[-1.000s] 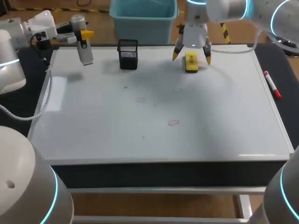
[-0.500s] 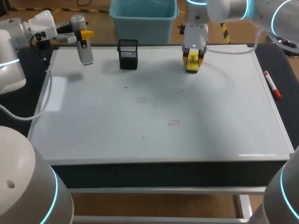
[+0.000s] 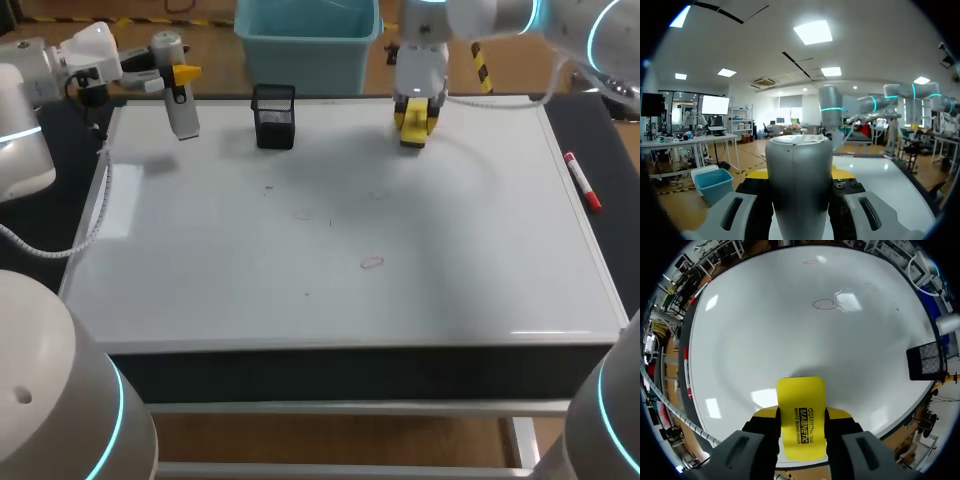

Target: Pick up the inspection probe, press it on each red-marked spot on the whiteboard one by one, put down the probe, pick up the eraser, and wipe off all the red marks.

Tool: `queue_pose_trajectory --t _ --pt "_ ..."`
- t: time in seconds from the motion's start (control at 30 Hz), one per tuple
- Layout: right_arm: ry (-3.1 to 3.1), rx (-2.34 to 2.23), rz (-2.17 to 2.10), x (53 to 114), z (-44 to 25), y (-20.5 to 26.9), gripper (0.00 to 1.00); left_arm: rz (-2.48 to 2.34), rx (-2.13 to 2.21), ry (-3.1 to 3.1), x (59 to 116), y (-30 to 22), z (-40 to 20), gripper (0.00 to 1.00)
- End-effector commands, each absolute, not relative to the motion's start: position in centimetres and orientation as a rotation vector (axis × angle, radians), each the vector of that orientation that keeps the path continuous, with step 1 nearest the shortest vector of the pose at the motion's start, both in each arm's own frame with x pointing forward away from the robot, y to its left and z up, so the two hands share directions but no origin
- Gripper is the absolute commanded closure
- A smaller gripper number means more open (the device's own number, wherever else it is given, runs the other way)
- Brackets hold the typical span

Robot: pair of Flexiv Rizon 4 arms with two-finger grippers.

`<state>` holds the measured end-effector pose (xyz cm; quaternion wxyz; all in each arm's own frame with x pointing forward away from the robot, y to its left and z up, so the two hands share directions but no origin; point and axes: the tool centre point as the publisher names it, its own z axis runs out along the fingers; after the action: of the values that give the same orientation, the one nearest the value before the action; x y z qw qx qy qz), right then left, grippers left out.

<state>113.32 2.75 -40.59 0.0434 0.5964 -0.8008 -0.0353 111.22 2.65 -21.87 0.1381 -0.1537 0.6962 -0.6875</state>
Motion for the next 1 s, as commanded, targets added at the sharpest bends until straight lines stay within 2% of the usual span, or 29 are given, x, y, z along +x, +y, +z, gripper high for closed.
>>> queue_pose_trajectory --t 0.03,0.53,1.0 --pt "-2.475 1.819 -0.087 112.2 -38.9 1.5 1.0 -1.991 -0.442 2.009 111.3 2.6 -21.9 1.0" --pt "-2.62 1.63 -0.073 109.9 -37.4 -4.0 1.0 -1.991 -0.442 2.009 111.3 2.6 -21.9 1.0" --pt "-2.723 1.477 -0.073 106.7 -37.1 -6.6 1.0 -1.991 -0.442 2.009 111.3 2.6 -21.9 1.0"
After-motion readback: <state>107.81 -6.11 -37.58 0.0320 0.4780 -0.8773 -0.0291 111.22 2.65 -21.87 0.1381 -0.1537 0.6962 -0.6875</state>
